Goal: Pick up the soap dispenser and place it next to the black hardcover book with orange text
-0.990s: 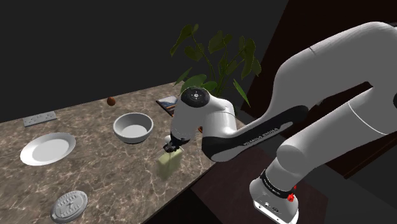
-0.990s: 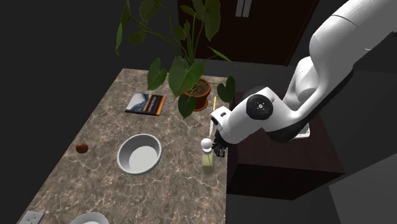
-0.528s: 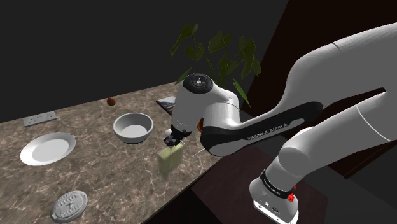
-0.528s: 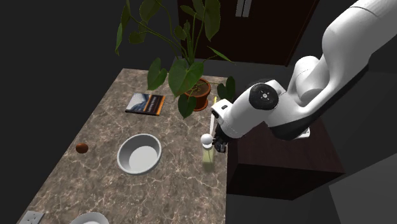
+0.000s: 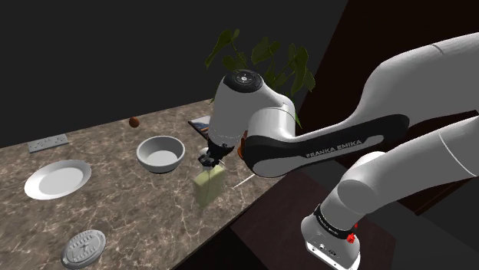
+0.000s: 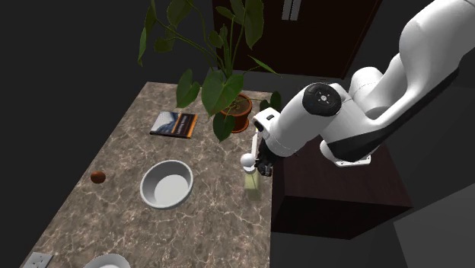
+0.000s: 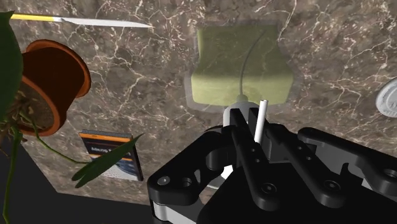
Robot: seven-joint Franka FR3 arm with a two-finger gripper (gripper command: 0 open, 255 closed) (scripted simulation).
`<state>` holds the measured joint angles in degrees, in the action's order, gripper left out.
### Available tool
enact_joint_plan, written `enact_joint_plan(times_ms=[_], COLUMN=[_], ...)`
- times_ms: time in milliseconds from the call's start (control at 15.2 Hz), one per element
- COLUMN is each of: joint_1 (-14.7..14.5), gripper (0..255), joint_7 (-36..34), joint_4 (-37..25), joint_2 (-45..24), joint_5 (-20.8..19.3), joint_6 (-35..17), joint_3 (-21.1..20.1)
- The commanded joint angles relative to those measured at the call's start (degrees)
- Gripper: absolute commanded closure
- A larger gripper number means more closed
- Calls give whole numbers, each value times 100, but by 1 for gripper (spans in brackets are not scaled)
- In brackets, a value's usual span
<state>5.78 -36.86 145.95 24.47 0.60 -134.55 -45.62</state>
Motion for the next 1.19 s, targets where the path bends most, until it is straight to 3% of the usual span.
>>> enact_joint_plan(times_ms=[0,1122], joint_1=[-71,-283], gripper=[255,255], joint_7=[101,586], joint_4=[-85,-974], joint_2=[118,654], joint_5=[72,257], joint_6=[190,1562], joint_3=[105,653])
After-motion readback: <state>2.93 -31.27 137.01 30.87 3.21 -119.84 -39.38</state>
